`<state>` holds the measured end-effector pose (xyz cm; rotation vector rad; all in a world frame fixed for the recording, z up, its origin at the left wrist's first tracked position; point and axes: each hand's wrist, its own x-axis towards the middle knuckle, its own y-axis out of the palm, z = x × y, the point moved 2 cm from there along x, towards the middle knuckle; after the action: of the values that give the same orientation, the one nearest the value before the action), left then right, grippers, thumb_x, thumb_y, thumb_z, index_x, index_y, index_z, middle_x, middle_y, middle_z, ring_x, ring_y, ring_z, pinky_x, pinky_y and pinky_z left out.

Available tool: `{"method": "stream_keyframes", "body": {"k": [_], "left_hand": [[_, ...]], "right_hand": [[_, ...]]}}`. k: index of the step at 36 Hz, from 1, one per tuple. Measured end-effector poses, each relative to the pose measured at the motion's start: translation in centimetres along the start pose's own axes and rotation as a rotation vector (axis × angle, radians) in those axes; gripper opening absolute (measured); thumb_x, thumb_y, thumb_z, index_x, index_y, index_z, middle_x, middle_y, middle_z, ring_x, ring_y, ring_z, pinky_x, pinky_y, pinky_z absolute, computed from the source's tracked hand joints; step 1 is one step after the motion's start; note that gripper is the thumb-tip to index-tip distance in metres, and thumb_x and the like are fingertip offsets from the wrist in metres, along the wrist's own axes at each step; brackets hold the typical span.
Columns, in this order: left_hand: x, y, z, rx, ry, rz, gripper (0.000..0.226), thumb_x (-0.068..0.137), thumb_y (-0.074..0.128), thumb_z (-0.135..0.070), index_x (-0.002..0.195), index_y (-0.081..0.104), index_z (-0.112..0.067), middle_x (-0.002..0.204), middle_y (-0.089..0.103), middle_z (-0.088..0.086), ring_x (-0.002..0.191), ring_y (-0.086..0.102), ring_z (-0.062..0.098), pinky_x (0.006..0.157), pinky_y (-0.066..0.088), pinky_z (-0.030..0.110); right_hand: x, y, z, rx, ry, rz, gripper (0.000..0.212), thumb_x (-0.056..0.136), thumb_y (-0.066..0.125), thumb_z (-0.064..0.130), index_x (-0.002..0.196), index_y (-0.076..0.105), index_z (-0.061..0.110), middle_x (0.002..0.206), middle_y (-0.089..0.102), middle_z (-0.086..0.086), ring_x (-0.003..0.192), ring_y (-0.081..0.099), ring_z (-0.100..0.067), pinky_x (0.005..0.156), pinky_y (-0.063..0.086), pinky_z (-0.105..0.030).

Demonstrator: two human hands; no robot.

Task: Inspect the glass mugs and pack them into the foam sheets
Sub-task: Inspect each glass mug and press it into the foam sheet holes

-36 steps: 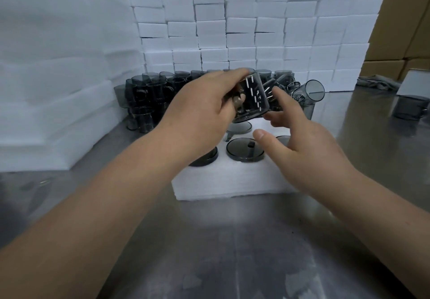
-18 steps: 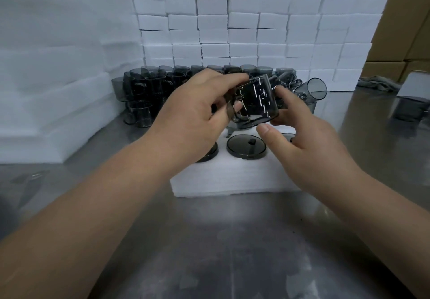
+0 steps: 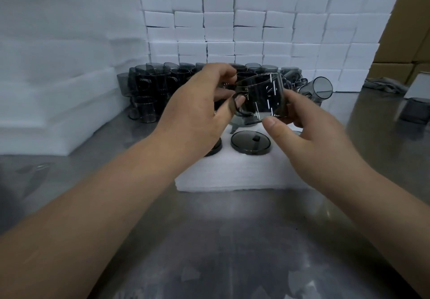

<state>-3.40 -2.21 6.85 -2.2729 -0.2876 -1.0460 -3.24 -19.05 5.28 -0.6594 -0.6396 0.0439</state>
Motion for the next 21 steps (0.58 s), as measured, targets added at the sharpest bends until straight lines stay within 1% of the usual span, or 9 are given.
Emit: {"method": "stream_keyframes", "body": {"k": [2, 3, 6, 8, 9, 12, 14, 18, 21], "left_hand": [[0.0, -0.2, 0.2, 0.123, 0.021, -0.048, 0.022, 0.081, 0.055, -0.034, 0.103, 0.057, -0.031, 0.088, 0.052, -0.024, 0.083, 0.056, -0.005, 0.073, 0.045, 0.01], [0.0, -0.2, 0.1, 0.167, 0.026, -0.065, 0.025, 0.082, 0.055, -0.035, 0.104, 0.06, -0.025, 0.084, 0.052, -0.023, 0.079, 0.056, -0.001, 0.072, 0.046, 0.014], [-0.1, -0.4, -0.1, 0.171, 0.003, -0.075, 0.025, 0.082, 0.056, -0.034, 0.103, 0.064, -0.024, 0.08, 0.059, -0.015, 0.075, 0.059, 0.008, 0.071, 0.053, 0.035], [-0.2, -0.3, -0.1, 0.148, -0.009, -0.052, 0.023, 0.083, 0.058, -0.03, 0.105, 0.065, -0.026, 0.083, 0.064, -0.012, 0.079, 0.062, 0.013, 0.073, 0.054, 0.04], [-0.2, -0.3, -0.1, 0.149, -0.004, -0.042, 0.023, 0.085, 0.059, -0.026, 0.107, 0.066, -0.026, 0.086, 0.066, -0.013, 0.082, 0.063, 0.014, 0.075, 0.054, 0.04], [-0.2, -0.3, 0.1, 0.196, 0.028, -0.013, 0.034, 0.087, 0.061, -0.015, 0.12, 0.062, -0.023, 0.097, 0.063, -0.015, 0.089, 0.062, 0.009, 0.084, 0.052, 0.034], [-0.3, -0.2, 0.2, 0.219, 0.027, 0.065, 0.047, 0.084, 0.06, -0.013, 0.129, 0.054, -0.024, 0.101, 0.062, -0.016, 0.089, 0.059, 0.005, 0.087, 0.049, 0.028], [-0.4, -0.2, 0.4, 0.225, 0.028, 0.179, 0.061, 0.081, 0.065, -0.025, 0.137, 0.043, -0.029, 0.088, 0.05, -0.028, 0.089, 0.048, -0.005, 0.078, 0.042, 0.015], [-0.3, -0.3, 0.4, 0.244, 0.03, 0.19, 0.063, 0.079, 0.064, -0.04, 0.137, 0.043, -0.029, 0.087, 0.046, -0.031, 0.087, 0.045, -0.016, 0.074, 0.038, 0.011]], "right_hand": [[0.1, 0.0, -0.1, 0.01, 0.004, -0.009, 0.054, 0.073, 0.042, 0.058, 0.122, 0.051, 0.038, 0.106, 0.059, 0.015, 0.097, 0.053, 0.001, 0.083, 0.044, -0.031], [0.1, 0.0, -0.1, 0.014, 0.007, -0.016, 0.051, 0.074, 0.043, 0.06, 0.12, 0.052, 0.039, 0.104, 0.06, 0.016, 0.095, 0.053, 0.002, 0.081, 0.044, -0.03], [0.3, 0.1, -0.3, 0.006, 0.002, -0.028, 0.035, 0.073, 0.043, 0.062, 0.104, 0.053, 0.049, 0.092, 0.06, 0.022, 0.087, 0.052, 0.006, 0.074, 0.043, -0.026], [0.4, 0.3, -0.5, 0.001, 0.005, -0.028, 0.026, 0.071, 0.044, 0.061, 0.094, 0.052, 0.052, 0.088, 0.06, 0.022, 0.084, 0.053, 0.004, 0.072, 0.044, -0.027], [0.4, 0.4, -0.6, -0.005, 0.004, -0.027, 0.031, 0.07, 0.044, 0.063, 0.096, 0.053, 0.05, 0.089, 0.06, 0.019, 0.083, 0.053, 0.001, 0.073, 0.045, -0.029], [0.5, 0.5, -0.9, -0.036, -0.008, -0.029, 0.049, 0.067, 0.039, 0.068, 0.105, 0.055, 0.041, 0.093, 0.059, 0.014, 0.085, 0.054, -0.004, 0.074, 0.045, -0.033], [0.6, 0.5, -1.0, -0.034, -0.013, -0.053, 0.041, 0.069, 0.043, 0.066, 0.1, 0.053, 0.042, 0.09, 0.058, 0.018, 0.083, 0.052, 0.0, 0.069, 0.042, -0.03], [0.6, 0.5, -1.0, -0.028, -0.005, -0.082, 0.021, 0.065, 0.044, 0.069, 0.084, 0.042, 0.061, 0.084, 0.053, 0.036, 0.084, 0.047, 0.015, 0.062, 0.035, -0.019], [0.5, 0.6, -1.1, -0.034, 0.002, -0.098, 0.03, 0.062, 0.046, 0.068, 0.088, 0.038, 0.055, 0.08, 0.051, 0.029, 0.083, 0.046, 0.019, 0.063, 0.035, -0.016]]}}
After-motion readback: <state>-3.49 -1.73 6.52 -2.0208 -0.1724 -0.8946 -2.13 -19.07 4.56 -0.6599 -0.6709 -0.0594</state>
